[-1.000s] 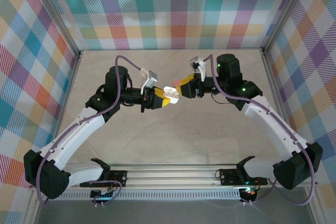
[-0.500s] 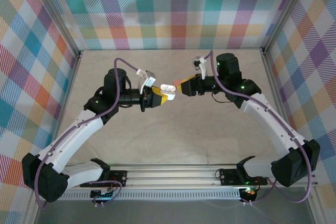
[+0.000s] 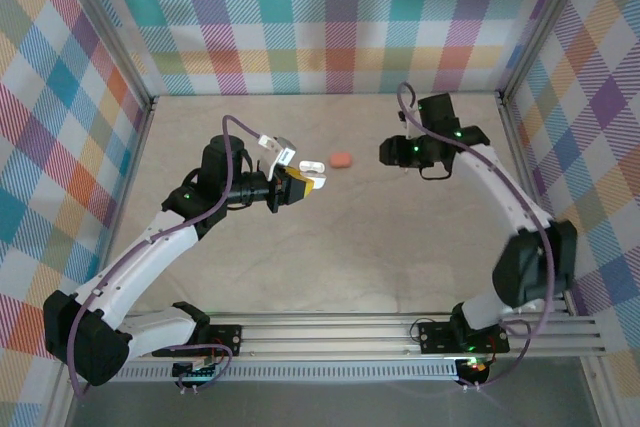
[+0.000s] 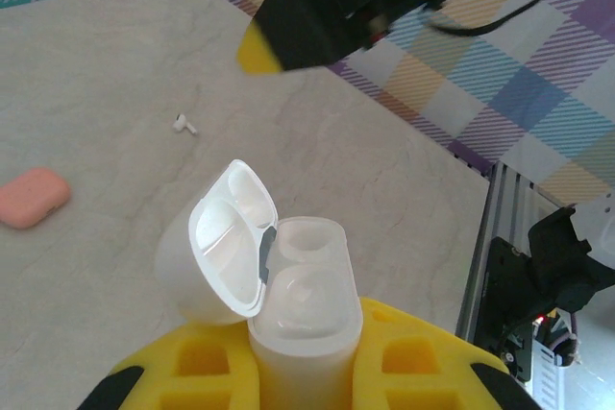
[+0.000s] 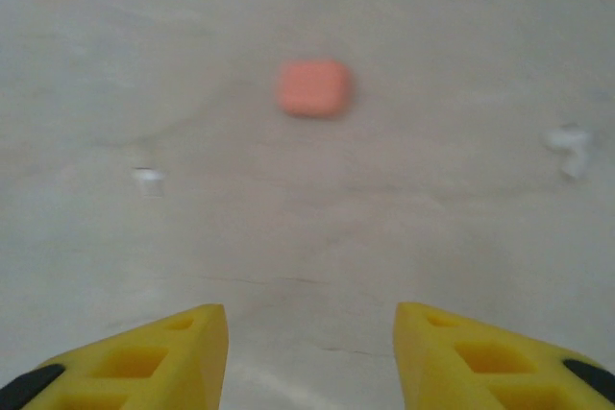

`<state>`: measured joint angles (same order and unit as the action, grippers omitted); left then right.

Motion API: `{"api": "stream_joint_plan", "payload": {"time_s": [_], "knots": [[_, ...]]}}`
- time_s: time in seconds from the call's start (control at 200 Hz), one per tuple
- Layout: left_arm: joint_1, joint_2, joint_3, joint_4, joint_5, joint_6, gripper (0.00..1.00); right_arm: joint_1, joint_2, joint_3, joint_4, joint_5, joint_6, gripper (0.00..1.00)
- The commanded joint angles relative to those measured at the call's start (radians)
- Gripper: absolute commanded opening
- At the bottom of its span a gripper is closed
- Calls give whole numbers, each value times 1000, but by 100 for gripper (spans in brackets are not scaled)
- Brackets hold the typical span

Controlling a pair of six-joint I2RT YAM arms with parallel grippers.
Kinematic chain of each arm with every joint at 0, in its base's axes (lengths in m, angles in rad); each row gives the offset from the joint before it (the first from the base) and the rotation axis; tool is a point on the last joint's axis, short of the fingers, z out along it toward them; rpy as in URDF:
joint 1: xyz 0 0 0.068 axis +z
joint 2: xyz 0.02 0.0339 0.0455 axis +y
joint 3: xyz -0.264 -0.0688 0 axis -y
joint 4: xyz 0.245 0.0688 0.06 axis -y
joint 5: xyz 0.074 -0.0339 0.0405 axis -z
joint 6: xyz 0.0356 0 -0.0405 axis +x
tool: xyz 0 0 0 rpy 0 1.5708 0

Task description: Insert wireless bluetooth earbuds into charging case

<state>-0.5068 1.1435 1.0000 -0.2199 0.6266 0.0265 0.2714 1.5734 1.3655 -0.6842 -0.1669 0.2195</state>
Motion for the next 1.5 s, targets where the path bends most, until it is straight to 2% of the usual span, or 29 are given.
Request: {"api": "stream_joint_plan", "payload": {"time_s": [0.0, 0.24, 0.37, 0.585, 0.82, 0.975, 1.255, 1.495], "knots": [[8, 8, -2, -6, -5, -5, 0, -39, 115, 63, -95, 115, -28, 46], [8, 35, -10, 8, 2, -8, 0, -98, 429, 306, -201, 165, -97, 41], [8, 57, -5, 2, 19, -7, 0, -98, 530, 423, -252, 190, -142, 40], [8, 70, -14, -4, 1, 6, 0, -96, 615, 528, -322, 190, -205, 41], [8, 73, -20, -1, -17, 13, 0, -87, 681, 578, -360, 248, -268, 49], [8, 72, -23, 2, -20, 12, 0, -86, 725, 623, -384, 242, -272, 53], [8, 64, -27, -10, -31, 12, 0, -84, 781, 706, -407, 231, -275, 52], [8, 55, -31, -16, -35, 16, 0, -74, 800, 709, -417, 238, -281, 47]]}}
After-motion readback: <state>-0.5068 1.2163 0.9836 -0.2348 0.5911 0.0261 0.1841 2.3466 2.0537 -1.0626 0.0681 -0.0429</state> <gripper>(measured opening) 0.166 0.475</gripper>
